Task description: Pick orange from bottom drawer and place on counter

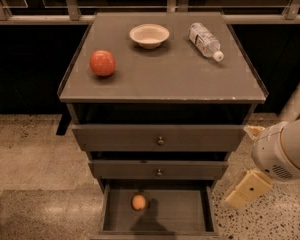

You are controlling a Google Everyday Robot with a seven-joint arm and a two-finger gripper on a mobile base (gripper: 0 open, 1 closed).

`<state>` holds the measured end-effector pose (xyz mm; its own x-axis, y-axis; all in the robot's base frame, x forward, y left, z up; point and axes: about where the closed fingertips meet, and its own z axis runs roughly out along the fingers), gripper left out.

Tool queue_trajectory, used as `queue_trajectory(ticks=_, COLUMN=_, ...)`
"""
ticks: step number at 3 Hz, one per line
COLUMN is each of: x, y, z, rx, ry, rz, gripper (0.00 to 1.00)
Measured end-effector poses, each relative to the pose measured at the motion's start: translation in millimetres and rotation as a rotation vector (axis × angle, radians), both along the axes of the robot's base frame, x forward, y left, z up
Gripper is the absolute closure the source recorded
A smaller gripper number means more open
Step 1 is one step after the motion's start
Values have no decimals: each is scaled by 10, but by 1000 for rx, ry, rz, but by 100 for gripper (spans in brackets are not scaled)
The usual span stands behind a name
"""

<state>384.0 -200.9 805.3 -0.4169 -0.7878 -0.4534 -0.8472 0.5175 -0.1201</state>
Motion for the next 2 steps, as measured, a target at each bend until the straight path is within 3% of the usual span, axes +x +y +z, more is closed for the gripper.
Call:
queue_trajectory(ticks=1, x=-162, y=50, z=-473, rx=100, ry=25, rz=-35, gripper=0)
queue_trajectory(ticks=2, x=-331, y=389, z=-1365, rx=225, ry=81, rz=-34, gripper=0)
